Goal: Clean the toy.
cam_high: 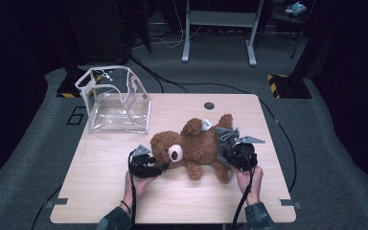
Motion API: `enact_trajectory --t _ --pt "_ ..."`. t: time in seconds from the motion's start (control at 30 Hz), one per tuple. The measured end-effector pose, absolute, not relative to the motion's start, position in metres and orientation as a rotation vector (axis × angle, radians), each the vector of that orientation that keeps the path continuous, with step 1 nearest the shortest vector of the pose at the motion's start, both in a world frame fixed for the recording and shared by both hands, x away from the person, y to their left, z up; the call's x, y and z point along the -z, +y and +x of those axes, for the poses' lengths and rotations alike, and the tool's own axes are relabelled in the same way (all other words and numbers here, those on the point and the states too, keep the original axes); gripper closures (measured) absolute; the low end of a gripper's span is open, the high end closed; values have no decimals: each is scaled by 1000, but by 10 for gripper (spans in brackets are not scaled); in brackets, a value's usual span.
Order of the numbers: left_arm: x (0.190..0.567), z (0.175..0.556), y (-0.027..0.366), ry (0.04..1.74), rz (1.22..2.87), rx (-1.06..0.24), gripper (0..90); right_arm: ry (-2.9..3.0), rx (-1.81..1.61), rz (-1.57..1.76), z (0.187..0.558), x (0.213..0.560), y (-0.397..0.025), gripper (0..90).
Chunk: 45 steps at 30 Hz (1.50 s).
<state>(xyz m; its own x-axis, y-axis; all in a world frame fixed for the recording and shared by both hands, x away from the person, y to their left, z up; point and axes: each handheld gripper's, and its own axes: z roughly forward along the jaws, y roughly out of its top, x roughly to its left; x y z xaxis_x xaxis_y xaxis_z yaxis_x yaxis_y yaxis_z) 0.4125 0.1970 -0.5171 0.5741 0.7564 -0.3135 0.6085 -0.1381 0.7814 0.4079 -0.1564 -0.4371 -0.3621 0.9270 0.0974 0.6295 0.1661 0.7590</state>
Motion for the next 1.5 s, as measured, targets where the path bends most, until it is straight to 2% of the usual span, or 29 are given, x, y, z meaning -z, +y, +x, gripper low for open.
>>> enact_trajectory --t 0.13,0.3,0.6,0.77,0.87,1.23,1.33,1.5 --pt "517 415 198 1115 1843 -207 373 2083 -1038 1379 421 413 -130 770" --pt "516 418 199 1119 1843 -219 335 2130 -942 1367 448 418 -97 771" --pt "511 409 205 1116 1813 -245 319 2106 -907 1456 468 426 -98 770" --pt "516 404 207 1104 1846 -258 340 2085 -887 1469 472 429 -99 770" --pt "520 405 209 1118 1846 -250 409 2076 -873 1458 475 431 -99 770" --pt "526 406 206 1100 1855 -304 783 2041 -873 1465 479 431 -95 765" --pt "526 406 206 1097 1836 -303 839 2032 -904 1444 472 425 -96 764" --pt "527 406 207 1091 1810 -316 865 2027 -979 1367 455 411 -91 764"
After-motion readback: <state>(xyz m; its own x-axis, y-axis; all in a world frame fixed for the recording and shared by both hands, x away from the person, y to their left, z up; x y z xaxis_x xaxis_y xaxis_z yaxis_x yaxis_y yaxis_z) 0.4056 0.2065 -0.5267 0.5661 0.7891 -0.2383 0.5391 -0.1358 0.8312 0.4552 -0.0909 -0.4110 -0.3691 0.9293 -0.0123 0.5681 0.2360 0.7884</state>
